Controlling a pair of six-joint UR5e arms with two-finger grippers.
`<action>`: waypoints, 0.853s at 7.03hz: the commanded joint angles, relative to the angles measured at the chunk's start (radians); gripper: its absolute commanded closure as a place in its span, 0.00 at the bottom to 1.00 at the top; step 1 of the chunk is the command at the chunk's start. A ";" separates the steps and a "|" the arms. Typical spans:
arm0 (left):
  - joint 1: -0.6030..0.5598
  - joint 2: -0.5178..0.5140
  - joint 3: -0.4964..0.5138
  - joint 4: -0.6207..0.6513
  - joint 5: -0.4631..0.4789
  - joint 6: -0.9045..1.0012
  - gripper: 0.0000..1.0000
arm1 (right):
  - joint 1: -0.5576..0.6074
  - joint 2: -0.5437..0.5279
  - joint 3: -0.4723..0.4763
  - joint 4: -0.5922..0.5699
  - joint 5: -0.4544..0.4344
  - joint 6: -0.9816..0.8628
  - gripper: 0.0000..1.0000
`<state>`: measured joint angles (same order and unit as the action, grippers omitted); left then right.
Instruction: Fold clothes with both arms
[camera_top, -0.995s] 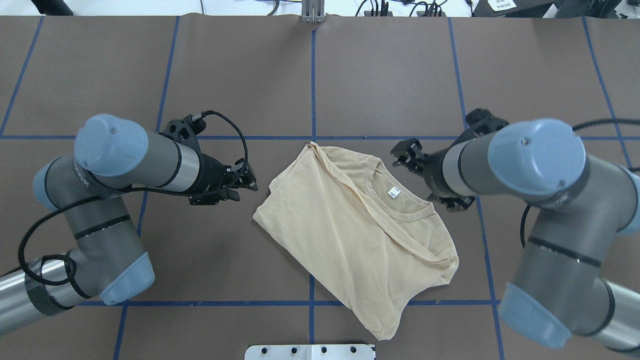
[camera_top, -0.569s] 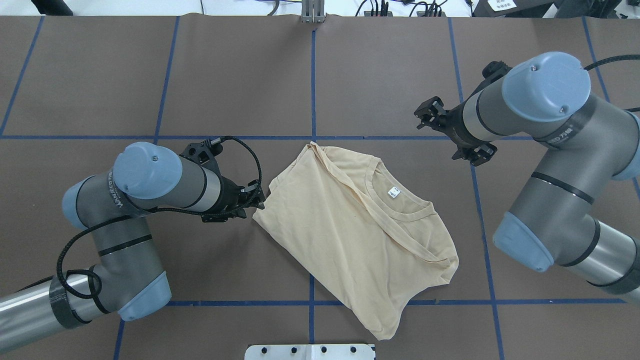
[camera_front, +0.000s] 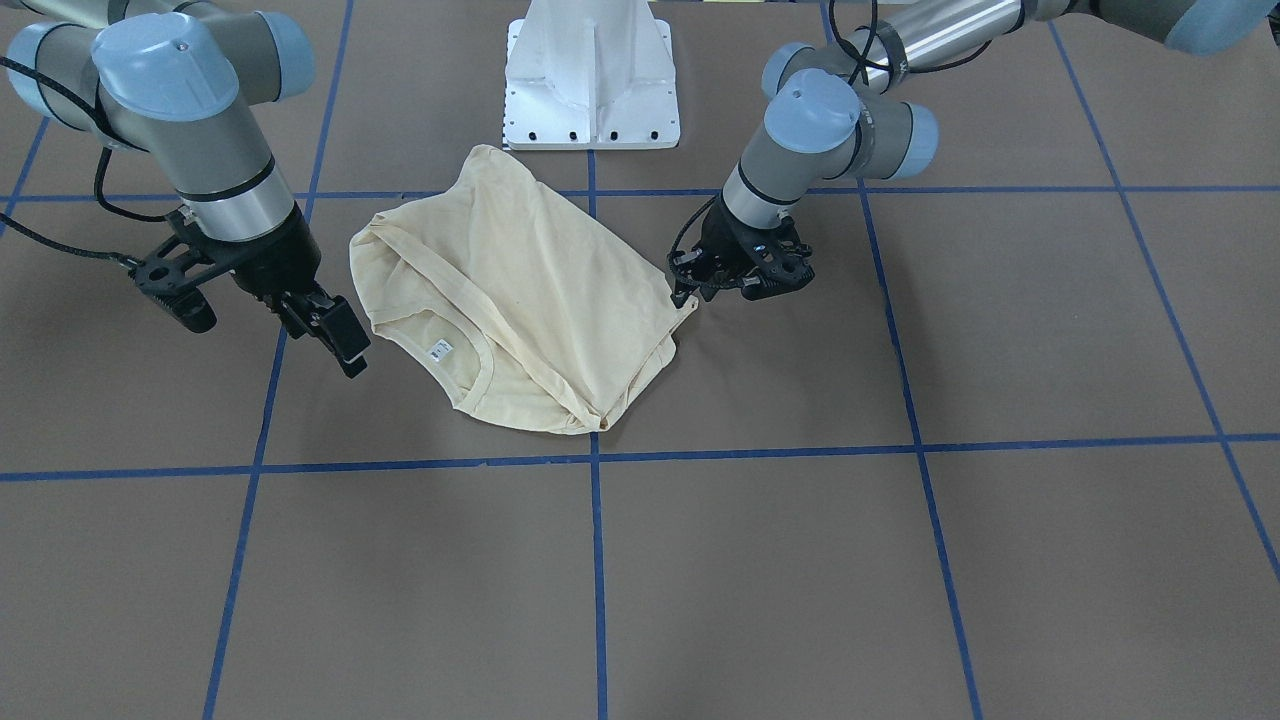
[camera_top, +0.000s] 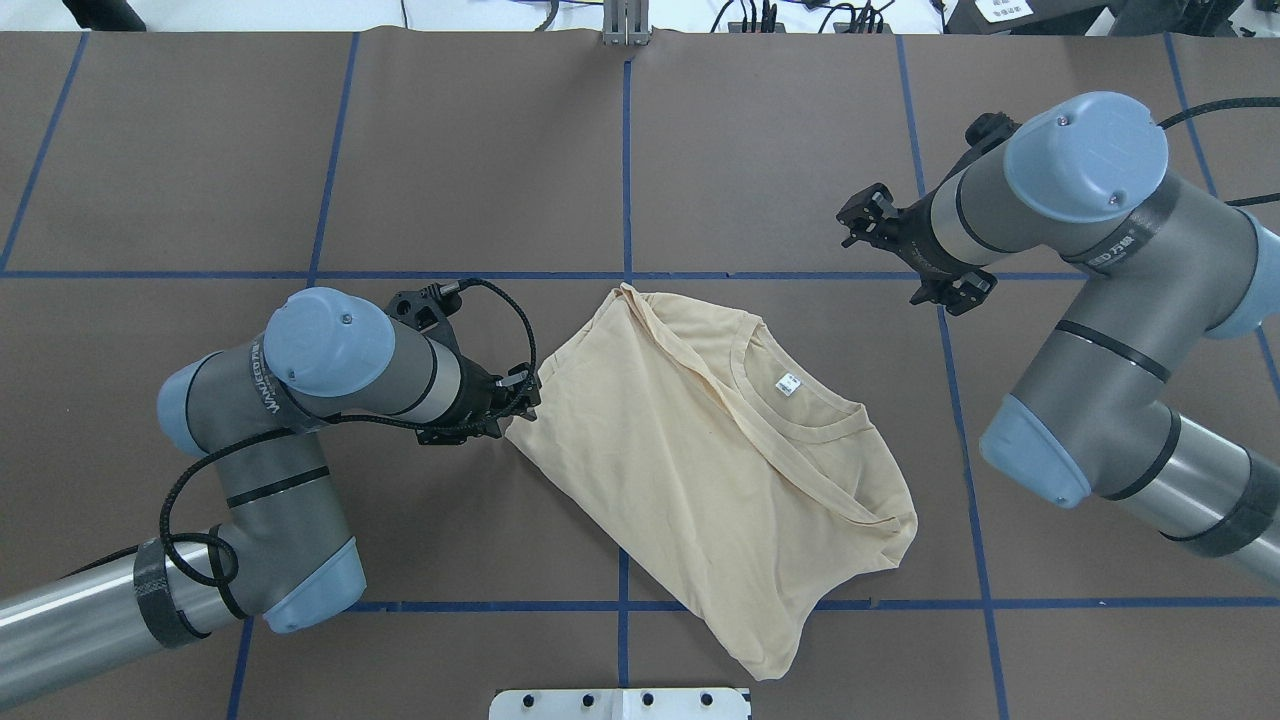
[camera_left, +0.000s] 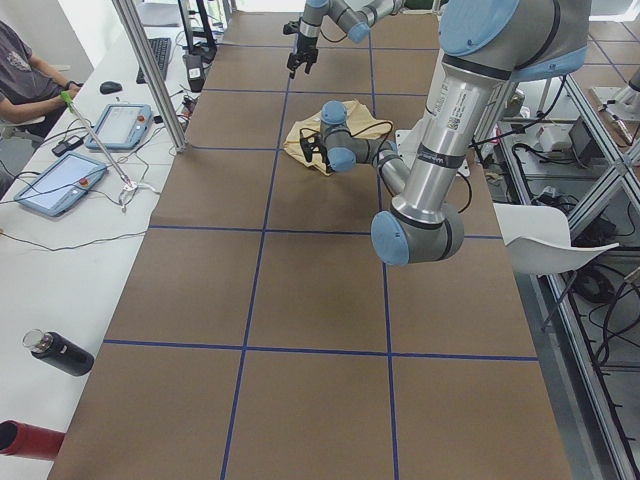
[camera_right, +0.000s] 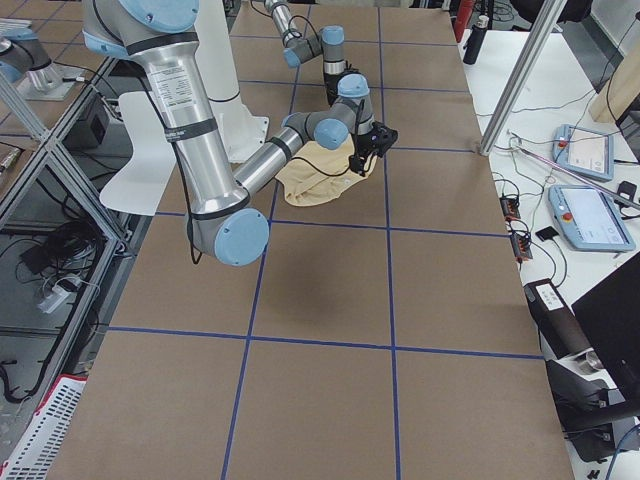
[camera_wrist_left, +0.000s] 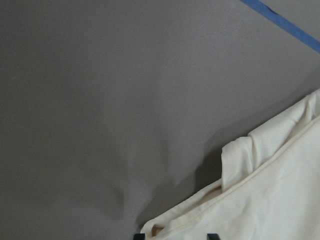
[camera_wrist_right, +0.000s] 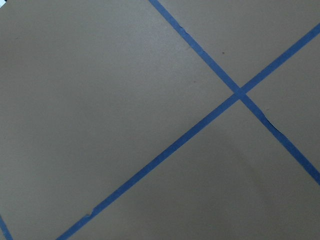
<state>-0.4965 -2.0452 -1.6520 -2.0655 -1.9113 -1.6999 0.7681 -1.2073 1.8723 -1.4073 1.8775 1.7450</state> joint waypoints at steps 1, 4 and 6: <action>0.001 -0.012 0.023 -0.001 0.000 0.000 0.49 | -0.001 0.000 -0.012 0.010 0.000 0.001 0.00; 0.003 -0.012 0.023 0.002 0.000 -0.004 0.57 | -0.001 0.000 -0.018 0.010 0.002 0.001 0.00; 0.003 -0.009 0.021 0.001 0.000 -0.001 1.00 | -0.001 0.002 -0.021 0.010 0.002 0.001 0.00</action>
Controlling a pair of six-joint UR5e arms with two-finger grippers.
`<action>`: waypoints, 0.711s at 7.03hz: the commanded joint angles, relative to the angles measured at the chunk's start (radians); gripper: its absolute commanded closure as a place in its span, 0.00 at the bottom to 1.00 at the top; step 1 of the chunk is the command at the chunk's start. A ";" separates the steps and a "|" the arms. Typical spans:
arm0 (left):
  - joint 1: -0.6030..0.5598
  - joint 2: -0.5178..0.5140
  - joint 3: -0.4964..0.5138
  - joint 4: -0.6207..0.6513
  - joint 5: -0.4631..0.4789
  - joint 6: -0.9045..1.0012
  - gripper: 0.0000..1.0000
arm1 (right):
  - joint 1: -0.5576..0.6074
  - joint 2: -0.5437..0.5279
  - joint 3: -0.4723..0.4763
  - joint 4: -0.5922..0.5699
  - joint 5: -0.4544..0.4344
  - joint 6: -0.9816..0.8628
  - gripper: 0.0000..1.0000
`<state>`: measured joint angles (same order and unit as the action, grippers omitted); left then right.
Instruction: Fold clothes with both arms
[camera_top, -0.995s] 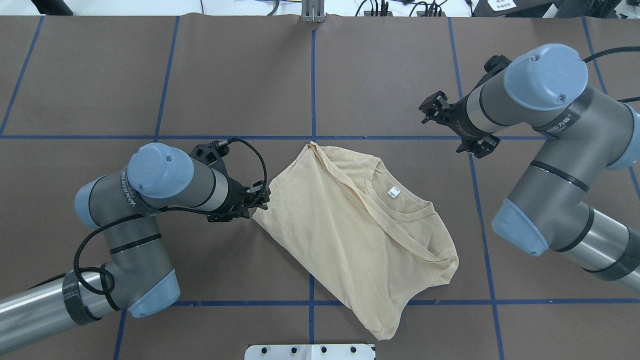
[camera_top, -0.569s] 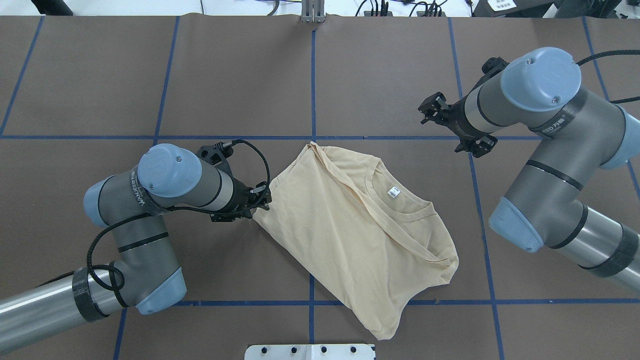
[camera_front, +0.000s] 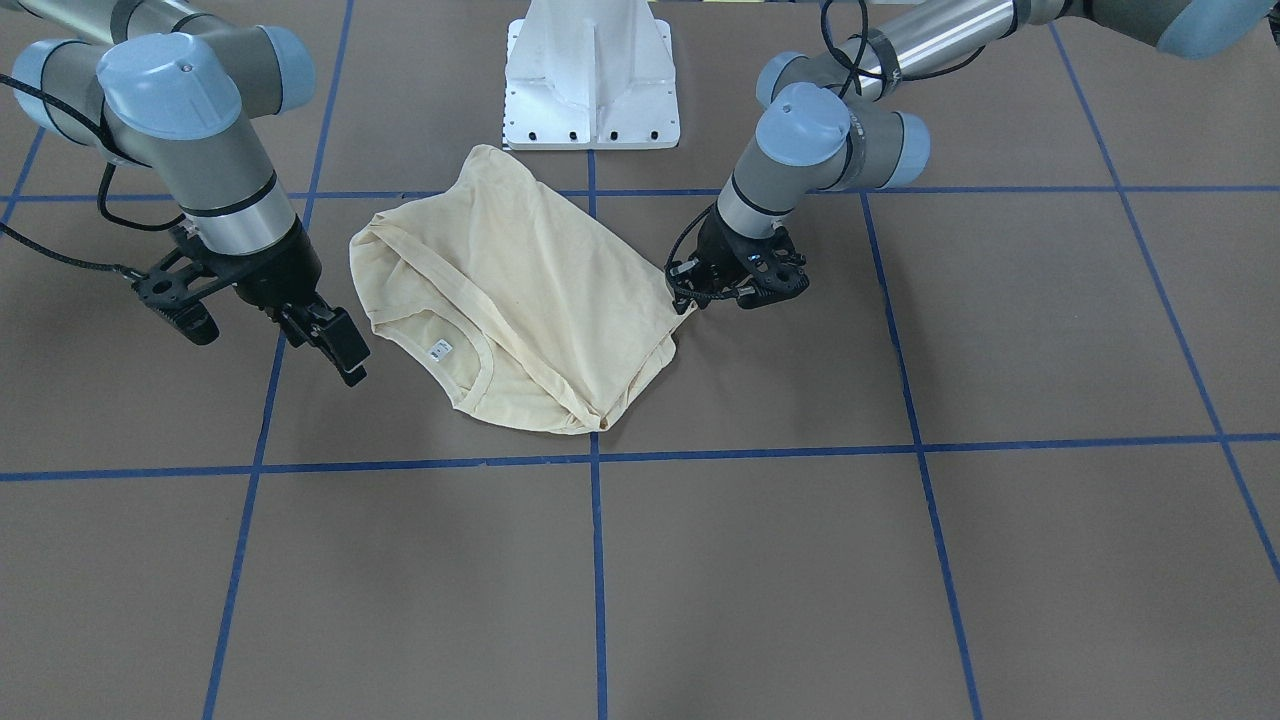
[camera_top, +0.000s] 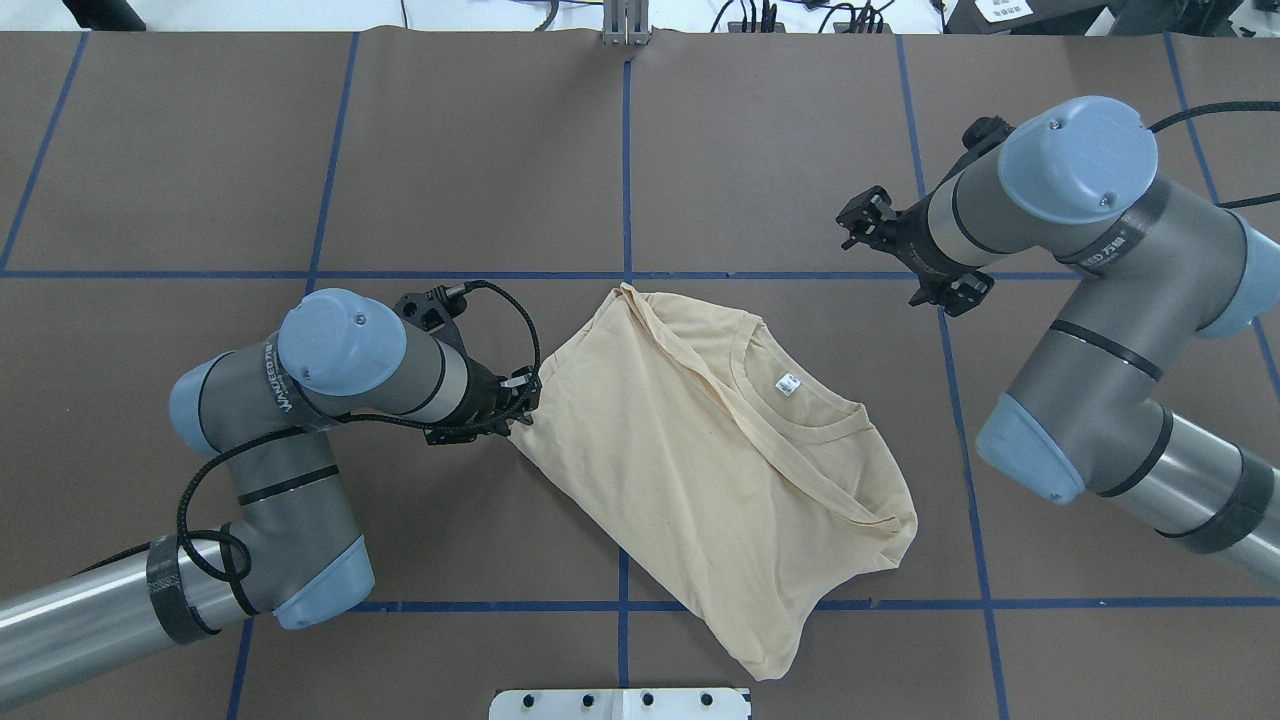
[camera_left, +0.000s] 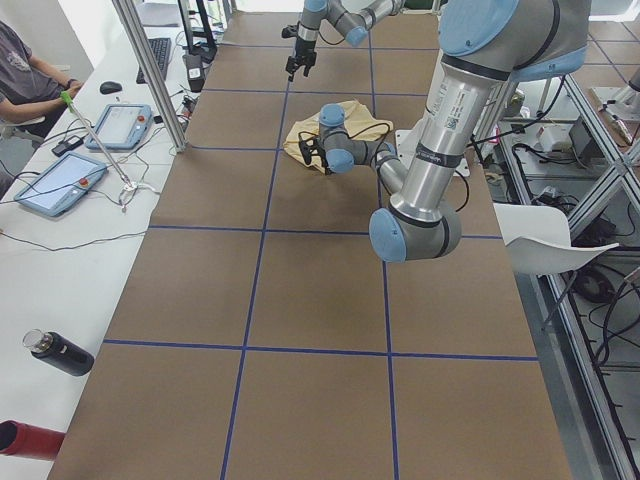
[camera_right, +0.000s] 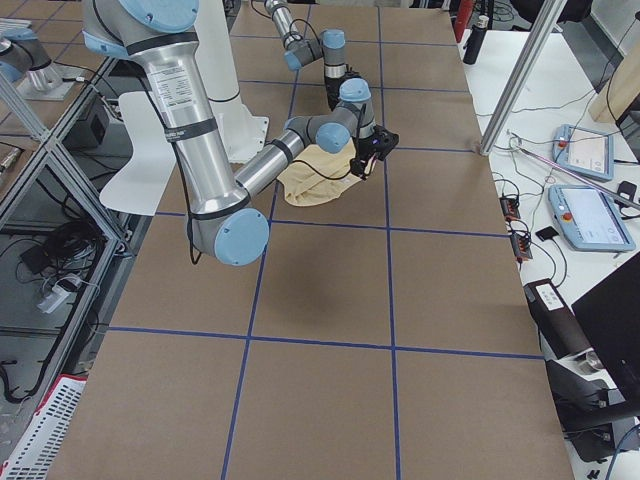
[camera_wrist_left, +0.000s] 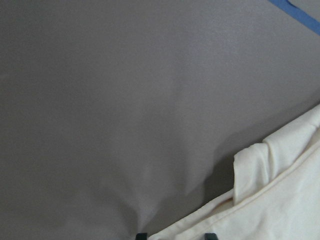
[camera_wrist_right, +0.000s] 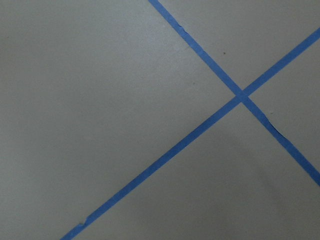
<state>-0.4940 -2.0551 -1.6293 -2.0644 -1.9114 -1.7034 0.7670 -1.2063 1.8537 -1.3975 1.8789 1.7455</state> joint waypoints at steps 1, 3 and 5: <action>0.000 0.000 -0.006 0.000 0.000 0.013 1.00 | 0.000 0.001 -0.004 0.000 0.000 0.000 0.00; -0.076 -0.003 -0.018 0.001 -0.004 0.147 1.00 | 0.000 0.002 -0.005 0.000 0.000 0.002 0.00; -0.270 -0.101 0.117 -0.006 -0.006 0.406 1.00 | 0.000 0.004 -0.005 0.000 0.002 0.005 0.00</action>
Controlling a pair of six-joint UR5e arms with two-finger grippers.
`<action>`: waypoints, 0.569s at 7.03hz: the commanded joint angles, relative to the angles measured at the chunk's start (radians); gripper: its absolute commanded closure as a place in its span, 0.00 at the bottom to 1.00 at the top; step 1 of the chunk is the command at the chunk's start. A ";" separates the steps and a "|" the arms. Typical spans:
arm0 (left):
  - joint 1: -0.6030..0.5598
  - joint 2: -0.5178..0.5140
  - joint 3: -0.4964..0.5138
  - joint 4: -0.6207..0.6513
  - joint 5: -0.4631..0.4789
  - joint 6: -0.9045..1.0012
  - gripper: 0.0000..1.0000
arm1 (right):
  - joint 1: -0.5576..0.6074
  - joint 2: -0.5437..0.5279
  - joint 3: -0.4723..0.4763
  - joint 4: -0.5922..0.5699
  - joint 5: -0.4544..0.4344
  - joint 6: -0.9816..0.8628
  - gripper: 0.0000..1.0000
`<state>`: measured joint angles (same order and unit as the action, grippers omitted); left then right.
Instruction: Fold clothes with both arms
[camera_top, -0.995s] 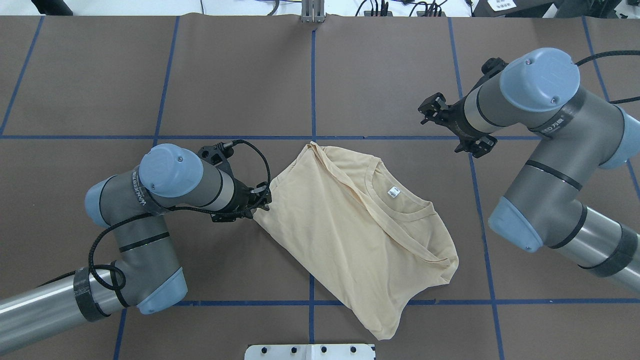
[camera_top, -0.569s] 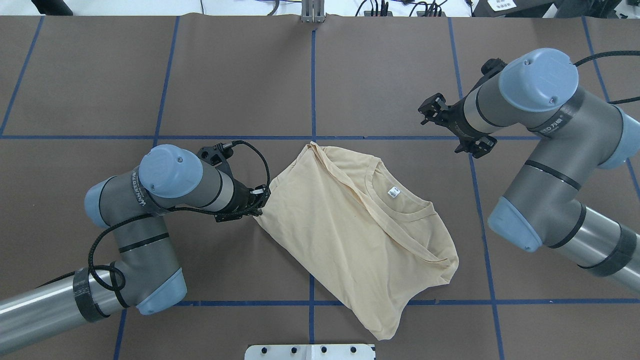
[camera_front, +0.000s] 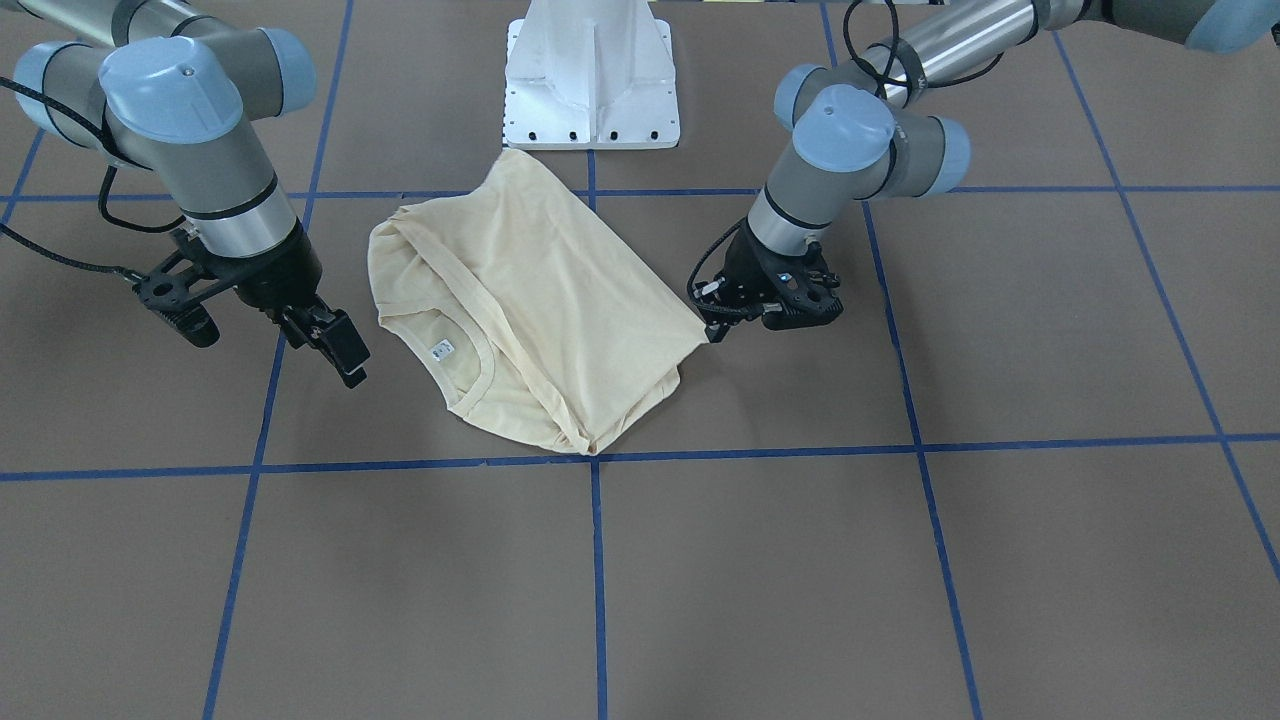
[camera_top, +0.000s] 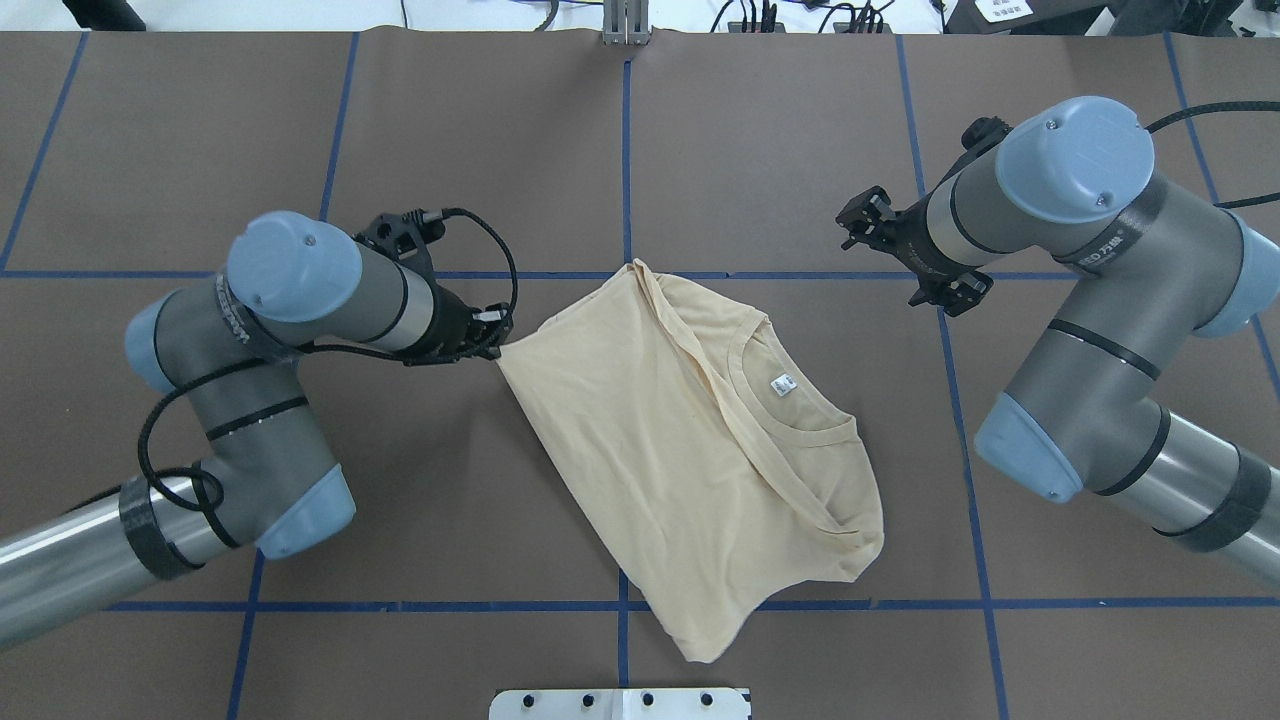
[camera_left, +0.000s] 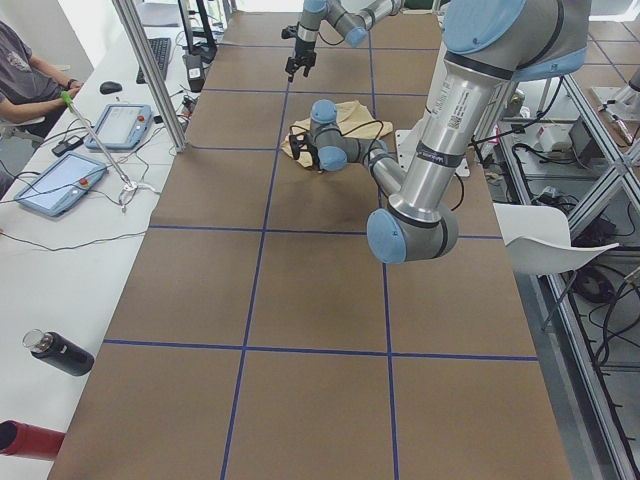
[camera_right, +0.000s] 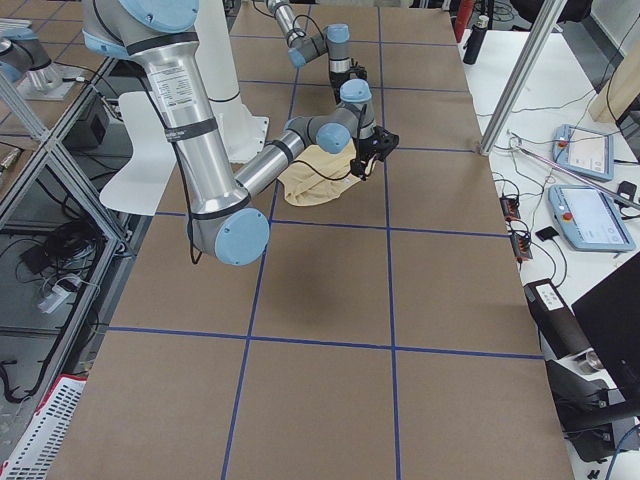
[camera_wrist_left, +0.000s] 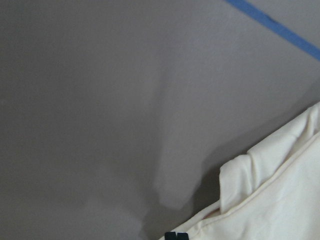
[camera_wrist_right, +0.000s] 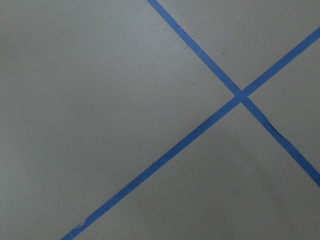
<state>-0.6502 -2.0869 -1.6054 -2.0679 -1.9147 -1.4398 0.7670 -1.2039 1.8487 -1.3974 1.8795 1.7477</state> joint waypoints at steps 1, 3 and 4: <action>-0.164 -0.193 0.286 -0.053 0.000 0.206 1.00 | 0.000 0.000 0.000 0.000 0.006 0.003 0.00; -0.210 -0.335 0.637 -0.352 0.064 0.233 1.00 | -0.002 0.017 0.000 0.000 0.006 0.001 0.00; -0.230 -0.343 0.642 -0.353 0.063 0.258 0.45 | -0.009 0.047 -0.011 0.000 0.004 0.006 0.00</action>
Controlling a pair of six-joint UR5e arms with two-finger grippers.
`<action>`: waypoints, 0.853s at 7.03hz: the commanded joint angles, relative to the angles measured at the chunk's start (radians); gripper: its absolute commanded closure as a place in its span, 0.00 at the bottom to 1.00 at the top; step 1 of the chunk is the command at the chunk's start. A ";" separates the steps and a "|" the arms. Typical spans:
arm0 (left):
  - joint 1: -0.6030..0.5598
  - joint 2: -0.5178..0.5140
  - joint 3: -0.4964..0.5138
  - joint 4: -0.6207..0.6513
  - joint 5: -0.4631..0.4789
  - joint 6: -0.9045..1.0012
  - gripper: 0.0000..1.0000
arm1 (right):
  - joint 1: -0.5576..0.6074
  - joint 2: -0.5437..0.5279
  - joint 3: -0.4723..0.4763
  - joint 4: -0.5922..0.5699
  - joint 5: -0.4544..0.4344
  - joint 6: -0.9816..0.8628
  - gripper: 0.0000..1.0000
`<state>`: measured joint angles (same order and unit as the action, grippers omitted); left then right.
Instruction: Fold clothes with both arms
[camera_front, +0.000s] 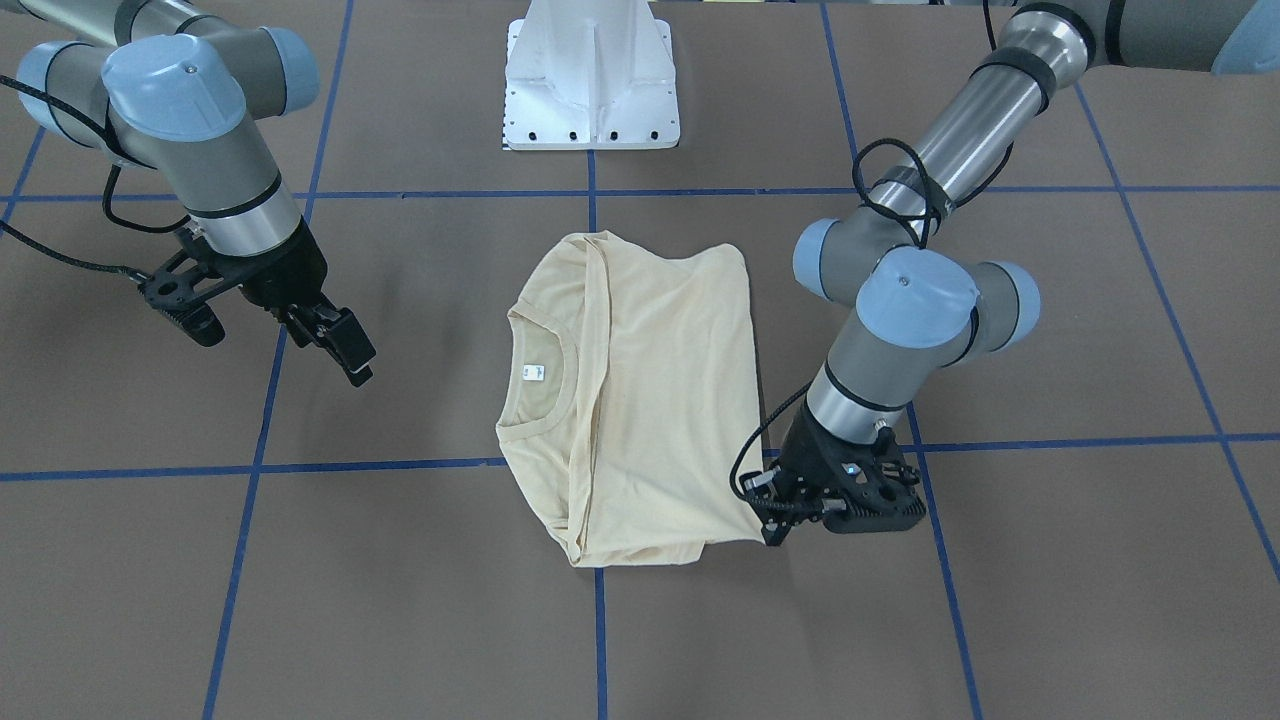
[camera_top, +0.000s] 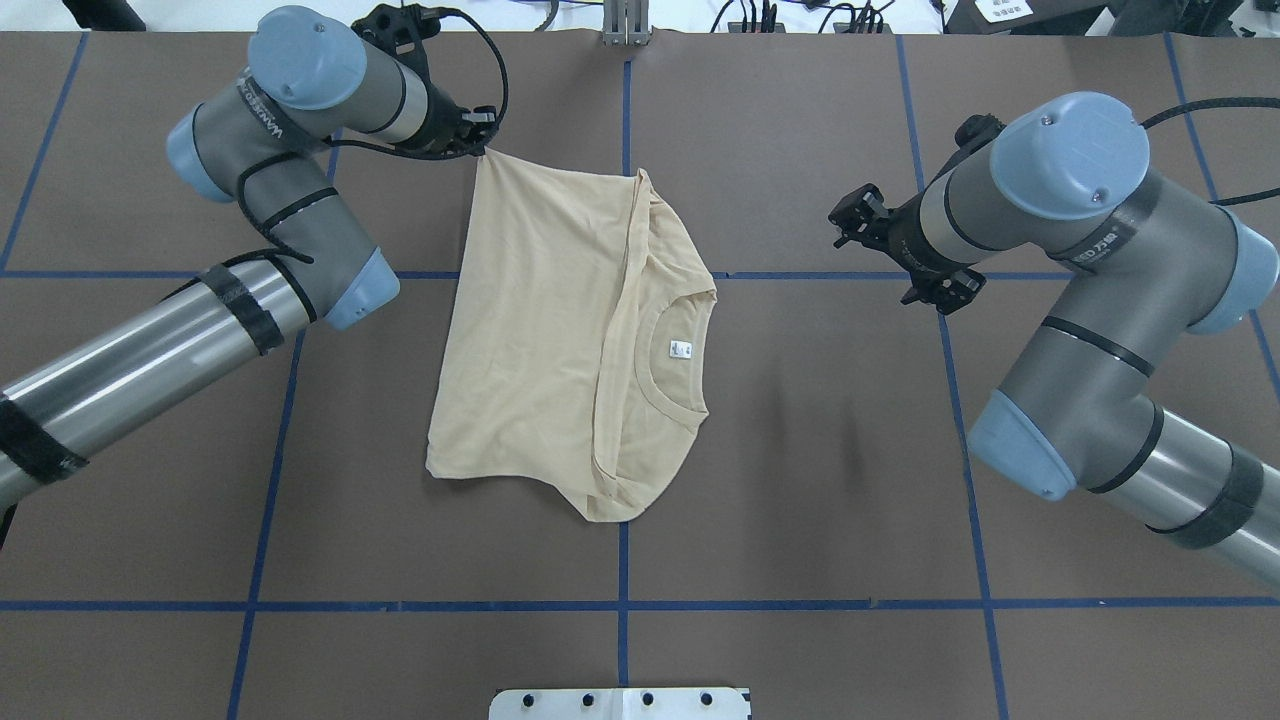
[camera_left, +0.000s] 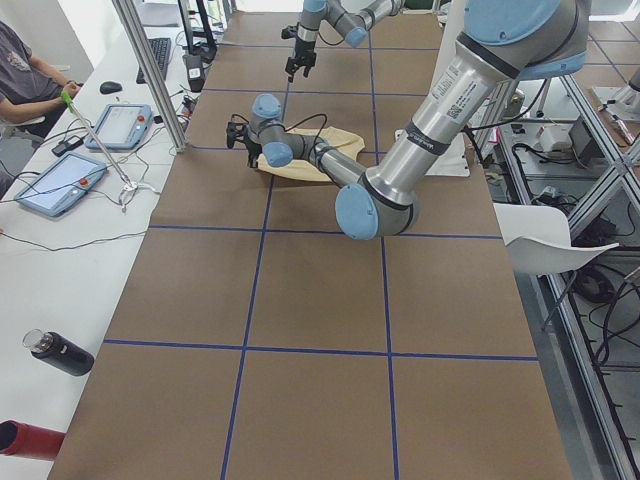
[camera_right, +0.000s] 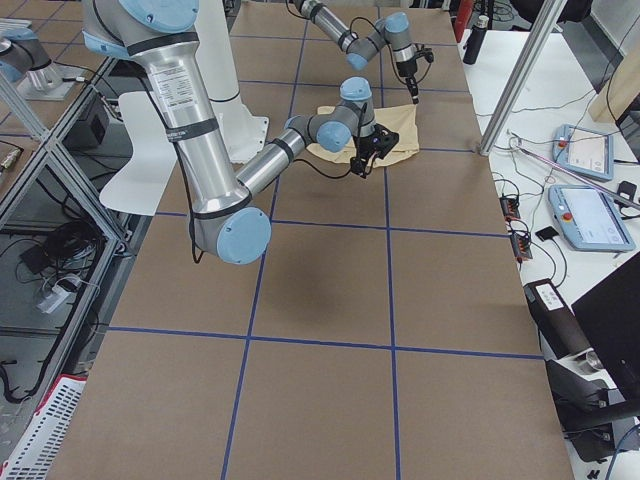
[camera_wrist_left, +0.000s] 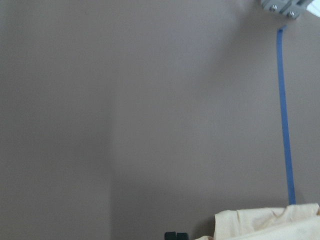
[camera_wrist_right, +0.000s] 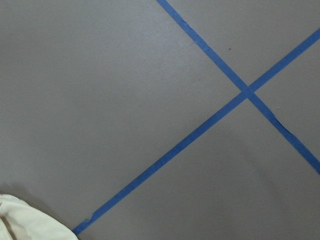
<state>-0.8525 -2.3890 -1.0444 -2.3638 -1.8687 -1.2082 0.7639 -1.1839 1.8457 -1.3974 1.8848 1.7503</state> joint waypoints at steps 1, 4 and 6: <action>-0.054 -0.033 0.055 -0.051 -0.007 0.041 0.45 | -0.052 0.062 -0.026 0.002 -0.009 0.021 0.00; -0.175 0.191 -0.200 0.001 -0.220 0.166 0.45 | -0.271 0.177 -0.037 -0.009 -0.164 0.075 0.00; -0.214 0.285 -0.273 0.003 -0.225 0.232 0.45 | -0.359 0.278 -0.101 -0.014 -0.167 -0.027 0.01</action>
<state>-1.0426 -2.1713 -1.2573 -2.3629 -2.0858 -1.0167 0.4645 -0.9716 1.7909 -1.4073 1.7289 1.7932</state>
